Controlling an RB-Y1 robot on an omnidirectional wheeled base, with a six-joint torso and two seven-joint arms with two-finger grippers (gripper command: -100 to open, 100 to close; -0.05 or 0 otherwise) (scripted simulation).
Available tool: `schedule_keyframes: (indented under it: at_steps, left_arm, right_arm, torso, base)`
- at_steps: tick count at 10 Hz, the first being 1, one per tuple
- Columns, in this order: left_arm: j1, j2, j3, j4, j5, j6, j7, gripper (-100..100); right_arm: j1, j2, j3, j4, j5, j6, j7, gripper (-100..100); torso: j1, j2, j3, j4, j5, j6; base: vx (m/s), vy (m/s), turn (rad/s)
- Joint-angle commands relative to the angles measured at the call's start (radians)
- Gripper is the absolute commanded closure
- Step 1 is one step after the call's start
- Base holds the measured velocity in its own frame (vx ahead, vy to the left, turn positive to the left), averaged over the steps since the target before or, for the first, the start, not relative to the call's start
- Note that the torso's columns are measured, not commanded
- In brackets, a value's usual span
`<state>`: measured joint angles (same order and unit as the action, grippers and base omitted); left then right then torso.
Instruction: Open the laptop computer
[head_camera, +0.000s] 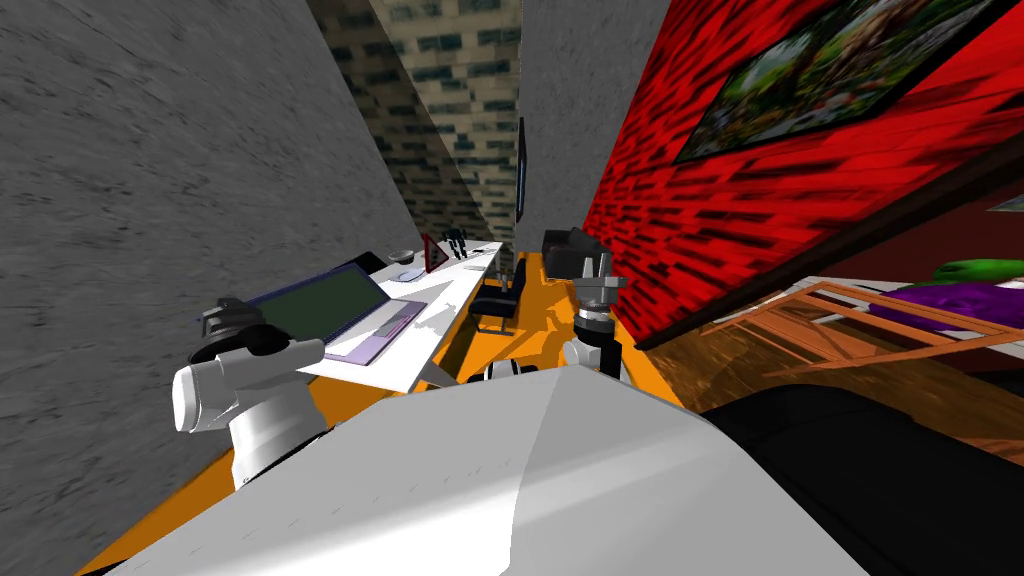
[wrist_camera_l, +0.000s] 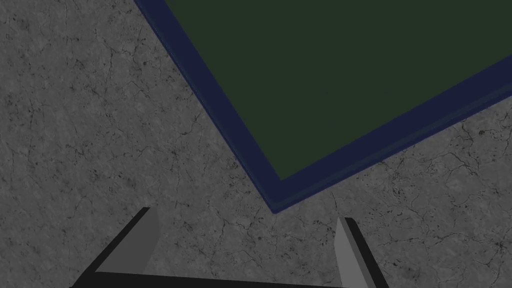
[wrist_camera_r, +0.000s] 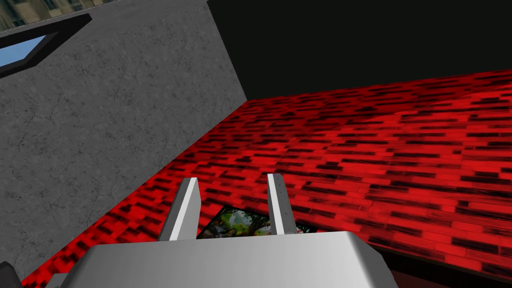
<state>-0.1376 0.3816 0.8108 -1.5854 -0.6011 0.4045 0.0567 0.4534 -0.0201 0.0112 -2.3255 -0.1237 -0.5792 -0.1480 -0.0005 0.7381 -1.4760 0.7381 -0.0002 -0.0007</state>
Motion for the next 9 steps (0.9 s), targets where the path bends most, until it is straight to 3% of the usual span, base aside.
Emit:
schedule_keyframes:
  at_steps: [1,5,6,9]
  left_arm:
    - [-0.022,0.017,0.046,0.03,0.0,0.063,-0.005,-100]
    - [-0.052,0.026,0.102,0.07,-0.015,0.12,-0.007,-100]
    - [-0.045,0.024,0.09,0.058,-0.009,0.111,-0.008,-100]
    - [-0.045,0.041,0.147,0.075,-0.041,0.125,0.005,-100]
  right_arm:
    - [0.0,0.0,0.0,0.0,0.0,0.0,0.0,0]
    - [0.0,0.0,0.0,0.0,0.0,0.0,0.0,0]
    - [0.0,0.0,0.0,0.0,0.0,0.0,0.0,0]
    - [0.0,0.0,0.0,0.0,0.0,0.0,0.0,0]
  torso:
    - [-0.001,0.0,0.0,0.0,0.0,0.001]
    - [0.0,-0.001,0.0,0.0,0.0,0.0]
    - [0.0,-0.001,0.0,0.0,0.0,0.001]
    - [0.003,0.002,0.001,0.0,0.001,0.001]
  base:
    - [-0.022,0.035,-0.157]
    - [-0.018,0.03,-0.106]
    - [-0.006,0.012,-0.031]
    - [-0.048,0.058,-0.229]
